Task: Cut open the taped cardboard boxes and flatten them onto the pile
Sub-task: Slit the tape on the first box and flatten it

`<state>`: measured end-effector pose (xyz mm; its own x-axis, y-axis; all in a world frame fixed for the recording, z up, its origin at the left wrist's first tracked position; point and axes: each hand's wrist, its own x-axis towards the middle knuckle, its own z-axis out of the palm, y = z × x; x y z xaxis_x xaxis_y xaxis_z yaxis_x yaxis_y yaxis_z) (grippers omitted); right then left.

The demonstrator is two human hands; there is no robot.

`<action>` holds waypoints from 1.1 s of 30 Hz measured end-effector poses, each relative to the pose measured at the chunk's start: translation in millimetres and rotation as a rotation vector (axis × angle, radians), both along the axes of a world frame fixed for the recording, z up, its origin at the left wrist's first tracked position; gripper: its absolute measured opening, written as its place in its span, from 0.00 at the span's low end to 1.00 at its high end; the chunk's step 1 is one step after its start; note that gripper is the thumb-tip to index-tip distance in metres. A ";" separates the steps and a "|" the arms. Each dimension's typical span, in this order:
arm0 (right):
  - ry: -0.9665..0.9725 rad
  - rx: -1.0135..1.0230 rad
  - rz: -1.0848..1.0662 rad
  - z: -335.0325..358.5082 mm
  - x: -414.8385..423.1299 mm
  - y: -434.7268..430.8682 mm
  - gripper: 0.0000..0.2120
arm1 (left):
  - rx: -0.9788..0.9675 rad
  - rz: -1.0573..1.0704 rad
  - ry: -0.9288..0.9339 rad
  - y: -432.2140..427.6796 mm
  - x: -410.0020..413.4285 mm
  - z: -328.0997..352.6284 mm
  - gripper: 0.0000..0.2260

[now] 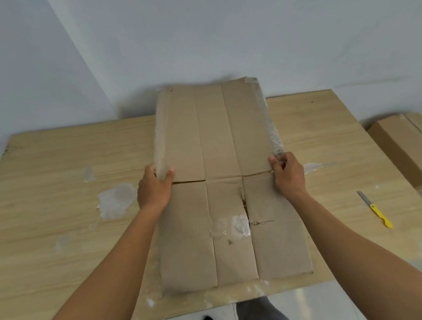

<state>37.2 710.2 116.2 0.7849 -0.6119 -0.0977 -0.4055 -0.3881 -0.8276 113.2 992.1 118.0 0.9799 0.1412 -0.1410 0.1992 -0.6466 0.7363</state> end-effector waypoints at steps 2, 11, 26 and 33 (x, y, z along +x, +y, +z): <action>0.038 0.003 -0.007 -12.3 7.3 -3.0 0.11 | 0.030 0.012 0.010 -4.5 0.6 -10.0 0.26; 0.231 -0.336 0.128 -50.8 5.6 -14.6 0.31 | 0.556 -0.836 -0.012 -36.2 -61.4 -67.8 0.39; 0.231 -0.829 0.794 -100.3 -74.8 68.2 0.28 | 0.611 -0.884 -0.265 -53.0 -105.1 -101.6 0.28; 0.069 -0.756 0.704 -88.3 -51.8 55.0 0.21 | 0.472 -0.794 -0.354 -60.8 -80.1 -87.3 0.23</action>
<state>-14.6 765.2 27.9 0.9960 0.0632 0.0624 0.0770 -0.9645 -0.2527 33.1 931.3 30.8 0.7895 -0.6085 0.0800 -0.6010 -0.7401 0.3016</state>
